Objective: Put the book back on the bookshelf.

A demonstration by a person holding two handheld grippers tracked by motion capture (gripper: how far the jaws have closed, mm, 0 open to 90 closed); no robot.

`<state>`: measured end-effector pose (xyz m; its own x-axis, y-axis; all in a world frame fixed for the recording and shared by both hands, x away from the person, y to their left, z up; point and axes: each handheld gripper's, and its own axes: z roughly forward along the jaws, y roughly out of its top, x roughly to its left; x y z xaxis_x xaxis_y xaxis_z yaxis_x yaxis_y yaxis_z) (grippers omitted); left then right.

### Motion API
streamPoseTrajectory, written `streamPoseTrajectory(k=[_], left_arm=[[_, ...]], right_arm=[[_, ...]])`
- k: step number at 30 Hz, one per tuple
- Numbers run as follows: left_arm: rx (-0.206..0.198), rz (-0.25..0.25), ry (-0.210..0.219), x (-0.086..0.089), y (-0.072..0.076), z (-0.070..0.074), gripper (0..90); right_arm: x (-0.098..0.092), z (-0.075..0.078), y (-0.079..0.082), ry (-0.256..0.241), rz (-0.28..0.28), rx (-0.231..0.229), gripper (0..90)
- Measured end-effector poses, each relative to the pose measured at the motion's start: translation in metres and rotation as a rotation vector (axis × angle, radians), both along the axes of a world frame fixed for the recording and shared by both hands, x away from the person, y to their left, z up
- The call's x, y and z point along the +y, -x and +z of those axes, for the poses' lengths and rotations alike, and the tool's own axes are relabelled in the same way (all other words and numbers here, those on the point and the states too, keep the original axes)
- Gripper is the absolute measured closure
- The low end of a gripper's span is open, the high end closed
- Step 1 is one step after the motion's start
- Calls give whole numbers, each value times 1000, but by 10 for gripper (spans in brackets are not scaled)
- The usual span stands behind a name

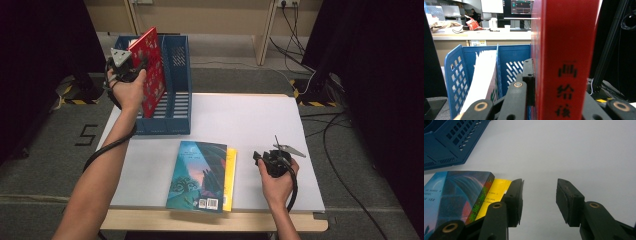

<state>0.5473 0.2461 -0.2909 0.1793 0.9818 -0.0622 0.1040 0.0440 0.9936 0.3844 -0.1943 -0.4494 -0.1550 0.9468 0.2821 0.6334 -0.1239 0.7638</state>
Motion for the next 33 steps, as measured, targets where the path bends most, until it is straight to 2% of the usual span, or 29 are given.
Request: streamPoseTrajectory(k=[9, 18, 33], left_arm=[[12, 3, -11, -1, -6, -5, 794], [-11, -5, -12, 0, -10, -5, 794], [-8, -9, -17, 0, -20, -10, 794]], right_arm=[[2, 0, 0, -5, 0, 4, 572], [1, 0, 0, -2, 3, 1, 572], [0, 0, 0, -4, 1, 3, 573]])
